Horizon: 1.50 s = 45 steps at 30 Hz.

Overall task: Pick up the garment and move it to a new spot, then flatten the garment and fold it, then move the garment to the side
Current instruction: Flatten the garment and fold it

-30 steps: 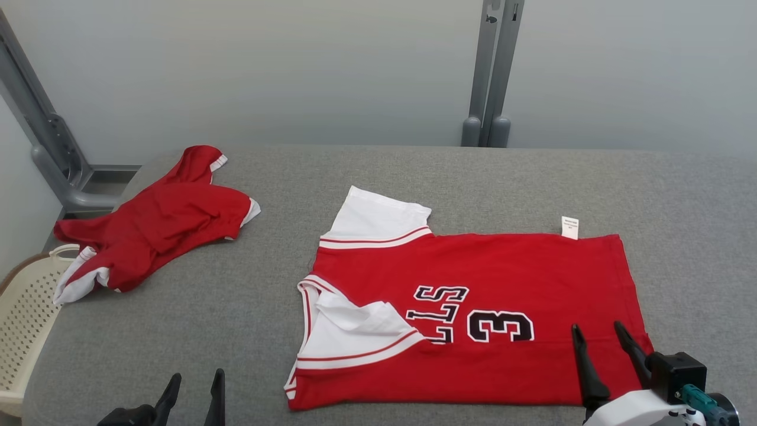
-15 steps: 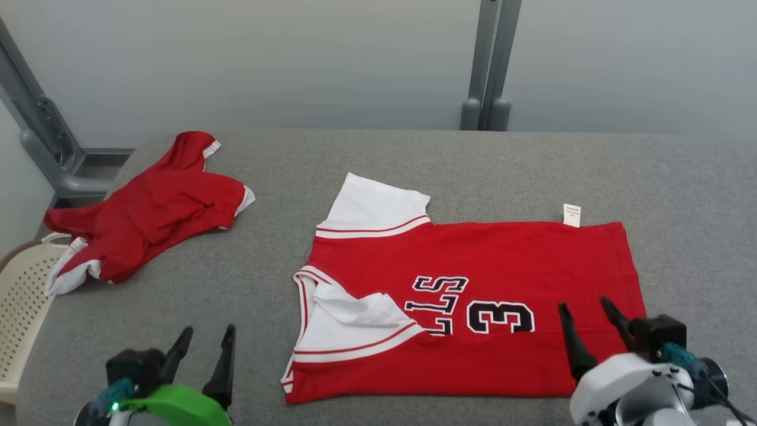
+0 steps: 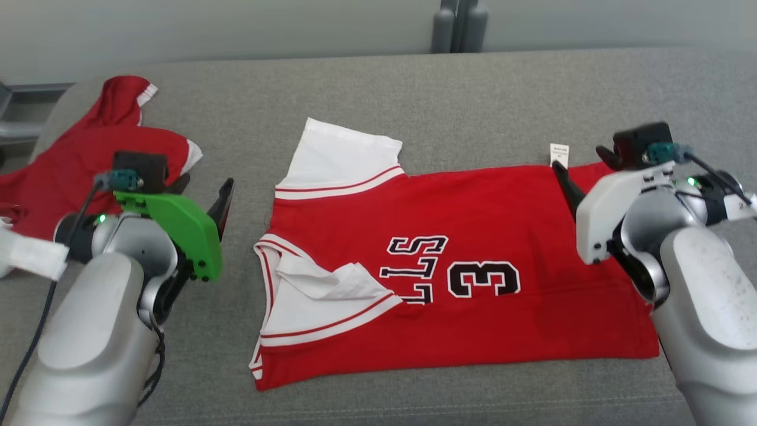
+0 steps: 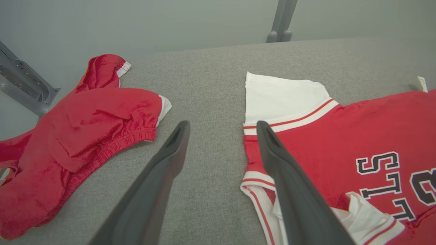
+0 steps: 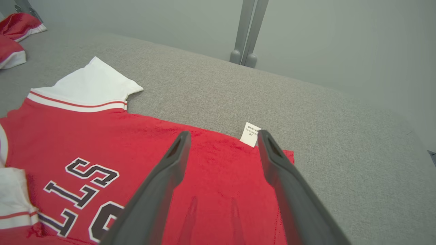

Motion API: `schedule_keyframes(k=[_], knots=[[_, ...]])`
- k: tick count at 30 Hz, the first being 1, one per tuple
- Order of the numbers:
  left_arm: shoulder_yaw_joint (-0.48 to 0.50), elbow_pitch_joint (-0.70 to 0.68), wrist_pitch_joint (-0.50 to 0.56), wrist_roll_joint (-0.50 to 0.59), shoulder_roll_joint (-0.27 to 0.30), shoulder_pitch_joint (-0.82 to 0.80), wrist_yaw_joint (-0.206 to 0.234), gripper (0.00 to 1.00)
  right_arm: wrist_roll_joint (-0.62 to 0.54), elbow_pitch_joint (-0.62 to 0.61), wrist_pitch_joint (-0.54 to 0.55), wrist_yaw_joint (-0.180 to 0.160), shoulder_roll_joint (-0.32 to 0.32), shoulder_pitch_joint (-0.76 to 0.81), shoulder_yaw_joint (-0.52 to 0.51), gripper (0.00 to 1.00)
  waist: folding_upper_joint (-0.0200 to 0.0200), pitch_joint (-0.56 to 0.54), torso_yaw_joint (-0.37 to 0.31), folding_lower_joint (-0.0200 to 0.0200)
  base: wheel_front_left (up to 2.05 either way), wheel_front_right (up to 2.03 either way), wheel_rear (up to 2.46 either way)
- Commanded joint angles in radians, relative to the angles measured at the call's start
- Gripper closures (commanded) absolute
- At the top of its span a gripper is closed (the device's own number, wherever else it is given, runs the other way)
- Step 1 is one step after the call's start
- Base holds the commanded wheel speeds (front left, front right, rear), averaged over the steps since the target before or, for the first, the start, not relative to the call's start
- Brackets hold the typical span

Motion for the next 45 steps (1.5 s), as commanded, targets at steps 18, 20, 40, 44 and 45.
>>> schedule_keyframes(k=[18,20,40,44,45], knots=[[-0.136,0.313,0.119,0.091,0.040,-0.518,-0.050,0.00,0.046,0.082,0.182,-0.001,-0.080,-0.350,0.108,0.00,0.0000,0.390,-0.227,0.0000,0.00,0.00,0.00],[-0.144,0.339,0.122,0.085,0.042,-0.550,-0.050,0.00,0.046,0.080,0.177,-0.001,-0.075,-0.359,0.107,0.00,0.0000,0.407,-0.234,0.0000,0.00,0.00,0.00],[-0.221,0.502,0.124,0.056,0.010,-0.640,-0.052,1.00,0.026,0.136,0.141,-0.001,-0.071,-0.391,0.091,0.00,0.0000,0.433,-0.243,0.0000,0.00,0.00,0.00],[-0.236,0.507,0.112,0.044,-0.010,-0.646,-0.052,1.00,0.021,0.137,0.119,-0.001,-0.086,-0.403,0.073,0.00,0.0000,0.434,-0.223,0.0000,0.00,0.00,0.00],[-0.240,0.510,0.108,0.042,-0.017,-0.647,-0.052,1.00,0.021,0.142,0.115,-0.001,-0.086,-0.404,0.067,0.00,0.0000,0.433,-0.216,0.0000,0.00,0.00,0.00]])
